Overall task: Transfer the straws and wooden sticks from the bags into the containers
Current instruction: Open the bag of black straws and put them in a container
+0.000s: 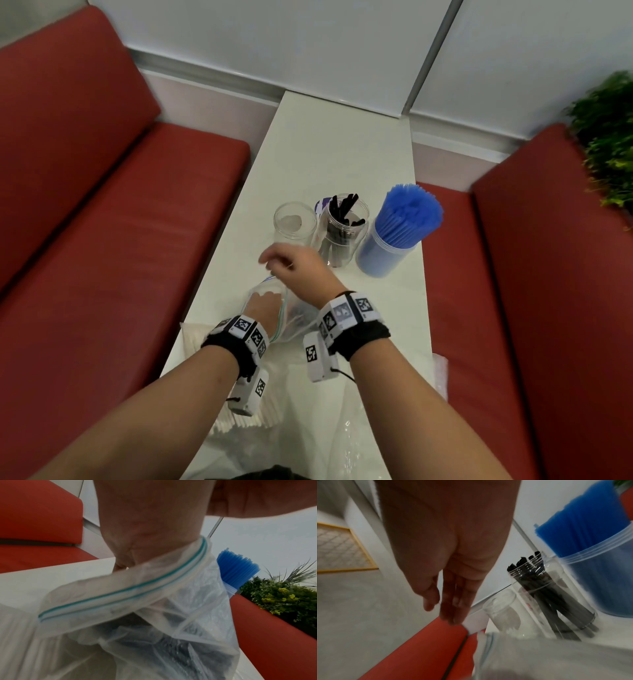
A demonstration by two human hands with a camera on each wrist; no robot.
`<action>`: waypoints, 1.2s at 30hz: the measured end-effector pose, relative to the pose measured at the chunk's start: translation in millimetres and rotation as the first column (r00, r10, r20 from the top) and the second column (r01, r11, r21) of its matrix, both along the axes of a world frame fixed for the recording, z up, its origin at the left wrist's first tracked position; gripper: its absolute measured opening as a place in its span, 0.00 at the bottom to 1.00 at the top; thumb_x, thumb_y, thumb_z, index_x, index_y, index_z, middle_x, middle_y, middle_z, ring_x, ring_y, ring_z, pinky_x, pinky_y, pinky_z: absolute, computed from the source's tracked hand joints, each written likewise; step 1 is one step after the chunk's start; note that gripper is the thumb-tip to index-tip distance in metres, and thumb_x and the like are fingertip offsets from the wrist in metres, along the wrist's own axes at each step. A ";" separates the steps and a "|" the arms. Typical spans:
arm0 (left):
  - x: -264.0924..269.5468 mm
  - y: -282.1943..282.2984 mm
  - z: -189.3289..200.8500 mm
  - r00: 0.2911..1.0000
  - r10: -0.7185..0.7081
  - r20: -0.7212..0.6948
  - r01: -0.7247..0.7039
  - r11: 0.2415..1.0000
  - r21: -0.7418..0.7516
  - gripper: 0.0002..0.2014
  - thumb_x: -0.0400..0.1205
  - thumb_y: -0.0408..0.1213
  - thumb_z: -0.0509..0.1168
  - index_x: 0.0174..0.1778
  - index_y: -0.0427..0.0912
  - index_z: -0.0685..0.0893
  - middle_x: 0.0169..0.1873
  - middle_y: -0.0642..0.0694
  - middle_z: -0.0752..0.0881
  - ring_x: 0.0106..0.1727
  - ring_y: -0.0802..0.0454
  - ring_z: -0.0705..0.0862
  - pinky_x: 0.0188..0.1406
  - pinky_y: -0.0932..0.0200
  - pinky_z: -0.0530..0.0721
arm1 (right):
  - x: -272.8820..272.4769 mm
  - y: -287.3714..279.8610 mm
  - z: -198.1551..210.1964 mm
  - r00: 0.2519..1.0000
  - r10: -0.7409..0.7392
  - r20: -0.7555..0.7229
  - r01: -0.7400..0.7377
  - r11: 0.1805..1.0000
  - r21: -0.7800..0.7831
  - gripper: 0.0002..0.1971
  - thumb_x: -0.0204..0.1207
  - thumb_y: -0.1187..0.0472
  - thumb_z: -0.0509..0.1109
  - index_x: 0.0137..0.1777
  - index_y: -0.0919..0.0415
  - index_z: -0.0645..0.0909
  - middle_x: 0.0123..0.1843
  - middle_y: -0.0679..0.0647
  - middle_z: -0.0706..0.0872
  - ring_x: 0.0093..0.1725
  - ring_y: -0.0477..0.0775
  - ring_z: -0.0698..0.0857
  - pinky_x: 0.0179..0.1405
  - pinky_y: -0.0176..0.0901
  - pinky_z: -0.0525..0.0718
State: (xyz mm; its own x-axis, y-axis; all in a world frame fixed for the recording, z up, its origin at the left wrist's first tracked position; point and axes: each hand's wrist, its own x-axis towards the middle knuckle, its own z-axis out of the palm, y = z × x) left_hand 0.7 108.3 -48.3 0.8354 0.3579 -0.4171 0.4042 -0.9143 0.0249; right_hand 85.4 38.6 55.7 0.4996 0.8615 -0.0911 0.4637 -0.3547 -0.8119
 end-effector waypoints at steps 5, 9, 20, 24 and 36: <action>-0.3 13.4 21.5 0.997 -0.051 -0.055 0.052 0.998 0.025 0.14 0.86 0.36 0.56 0.66 0.41 0.78 0.63 0.45 0.84 0.65 0.46 0.82 0.62 0.53 0.77 | -13.8 -5.5 -16.0 0.992 0.121 0.042 -0.099 0.935 -0.341 0.19 0.83 0.69 0.59 0.71 0.61 0.81 0.61 0.61 0.88 0.62 0.60 0.85 0.62 0.46 0.81; -0.8 26.7 41.7 0.999 -0.014 -0.047 0.010 0.996 -0.084 0.17 0.83 0.39 0.63 0.67 0.42 0.79 0.58 0.43 0.86 0.58 0.44 0.86 0.49 0.53 0.81 | -18.2 -9.0 -24.3 0.986 0.139 0.097 -0.080 0.887 -0.454 0.23 0.80 0.71 0.65 0.75 0.63 0.78 0.70 0.64 0.84 0.69 0.63 0.82 0.69 0.50 0.79; 1.1 47.0 104.0 0.992 -0.128 0.016 0.129 0.982 -0.140 0.12 0.71 0.35 0.77 0.50 0.43 0.89 0.43 0.44 0.89 0.42 0.46 0.87 0.41 0.53 0.86 | -30.9 -5.0 -50.0 0.994 0.025 0.104 0.019 0.913 -0.408 0.17 0.80 0.62 0.73 0.68 0.64 0.83 0.61 0.64 0.89 0.62 0.63 0.86 0.63 0.50 0.82; 6.3 53.5 137.7 0.976 -0.017 0.219 0.083 0.952 -0.296 0.20 0.75 0.61 0.71 0.43 0.45 0.88 0.39 0.48 0.88 0.37 0.53 0.84 0.34 0.58 0.78 | -26.5 -5.7 -44.1 0.992 -0.089 -0.087 0.070 0.977 -0.201 0.09 0.83 0.66 0.69 0.60 0.67 0.83 0.51 0.64 0.89 0.50 0.59 0.87 0.59 0.51 0.83; 14.8 48.4 123.0 0.441 0.897 0.023 -0.091 0.070 -0.993 0.24 0.90 0.51 0.51 0.48 0.39 0.87 0.53 0.35 0.90 0.44 0.44 0.89 0.47 0.51 0.85 | 8.5 -11.4 62.1 0.845 -0.207 -0.493 0.439 0.795 0.419 0.02 0.84 0.66 0.70 0.50 0.62 0.81 0.34 0.54 0.84 0.36 0.53 0.85 0.44 0.42 0.88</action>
State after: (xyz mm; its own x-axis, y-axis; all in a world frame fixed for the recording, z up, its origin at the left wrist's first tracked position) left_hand 15.5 156.7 74.7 0.7081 0.5930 -0.3833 0.2391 0.3094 0.9204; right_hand 93.9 27.2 117.8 0.7725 0.6334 0.0451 -0.0113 0.0848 -0.9963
